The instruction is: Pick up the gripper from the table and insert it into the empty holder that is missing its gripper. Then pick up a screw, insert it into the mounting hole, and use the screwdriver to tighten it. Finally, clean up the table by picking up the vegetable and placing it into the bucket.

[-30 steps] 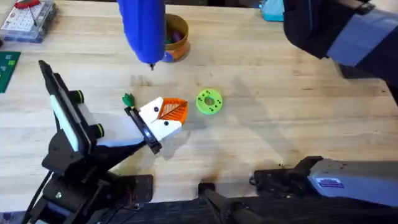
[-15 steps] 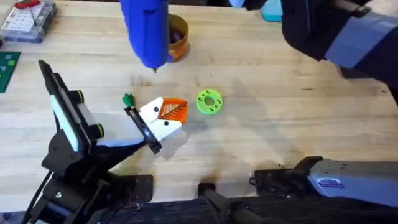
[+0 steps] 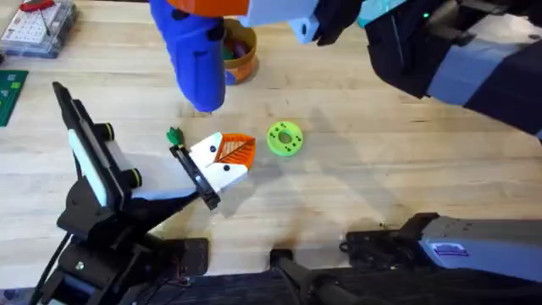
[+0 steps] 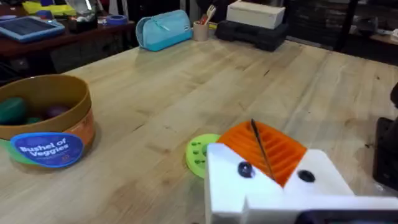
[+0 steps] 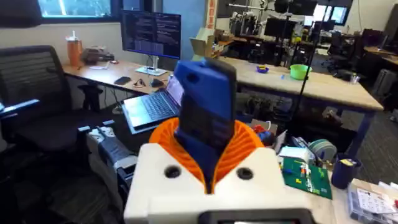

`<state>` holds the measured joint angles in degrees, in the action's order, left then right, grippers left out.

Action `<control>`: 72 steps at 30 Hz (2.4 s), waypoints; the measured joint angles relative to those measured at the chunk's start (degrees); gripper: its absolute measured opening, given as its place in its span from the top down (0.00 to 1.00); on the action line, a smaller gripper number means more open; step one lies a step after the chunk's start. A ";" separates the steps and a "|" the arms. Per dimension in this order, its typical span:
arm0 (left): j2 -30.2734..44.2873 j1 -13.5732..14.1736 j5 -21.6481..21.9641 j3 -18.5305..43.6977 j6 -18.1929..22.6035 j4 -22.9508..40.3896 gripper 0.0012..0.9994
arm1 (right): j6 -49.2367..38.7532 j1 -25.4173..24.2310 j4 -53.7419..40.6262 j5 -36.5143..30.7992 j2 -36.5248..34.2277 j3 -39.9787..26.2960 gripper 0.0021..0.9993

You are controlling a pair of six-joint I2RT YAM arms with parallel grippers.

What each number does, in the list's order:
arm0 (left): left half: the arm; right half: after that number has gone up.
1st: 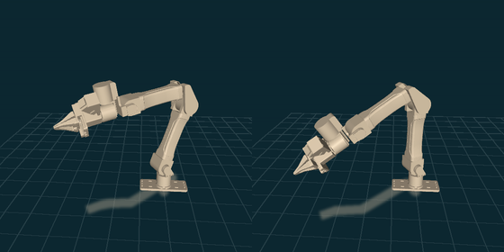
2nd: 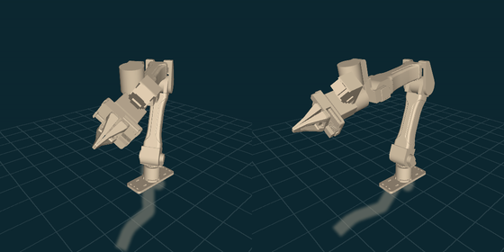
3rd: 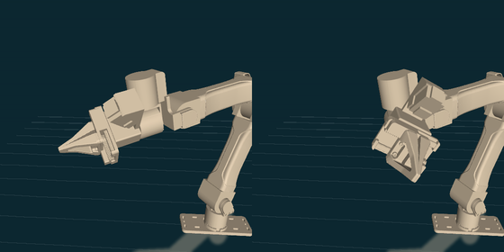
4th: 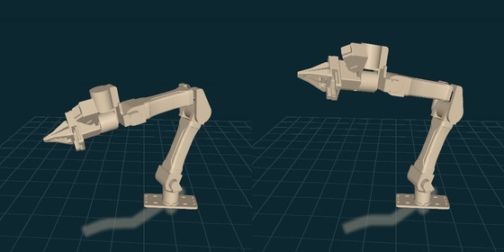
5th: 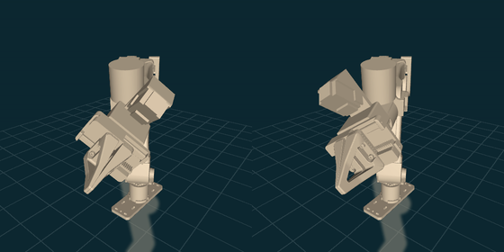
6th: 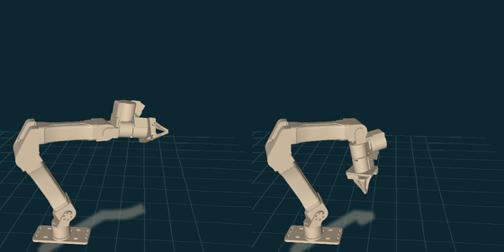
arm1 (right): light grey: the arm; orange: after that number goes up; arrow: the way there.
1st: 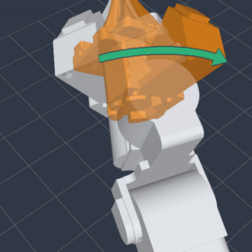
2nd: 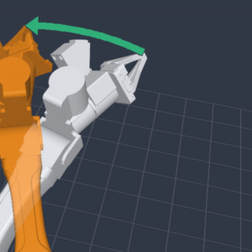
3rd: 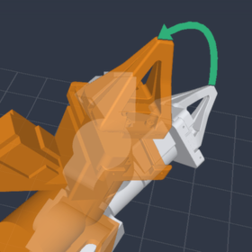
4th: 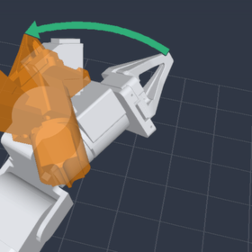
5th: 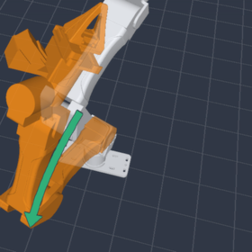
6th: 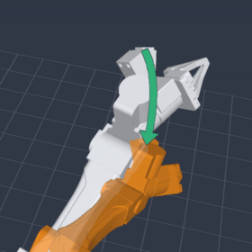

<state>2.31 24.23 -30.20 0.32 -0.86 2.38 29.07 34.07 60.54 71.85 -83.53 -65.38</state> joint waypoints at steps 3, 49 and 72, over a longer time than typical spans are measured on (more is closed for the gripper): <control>0.00 0.00 0.00 0.00 0.00 0.02 0.99 | -0.62 0.08 -0.06 -0.02 0.00 0.62 0.98; 0.00 0.00 0.01 0.00 0.00 0.02 0.99 | -5.20 1.83 0.97 -1.50 -0.01 6.79 0.98; -0.01 0.00 0.02 0.00 0.00 0.02 0.99 | -6.27 2.34 1.02 -1.53 -0.01 9.09 0.98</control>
<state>2.30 24.23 -30.17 0.32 -0.86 2.39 22.80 36.41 61.56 70.32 -83.54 -56.29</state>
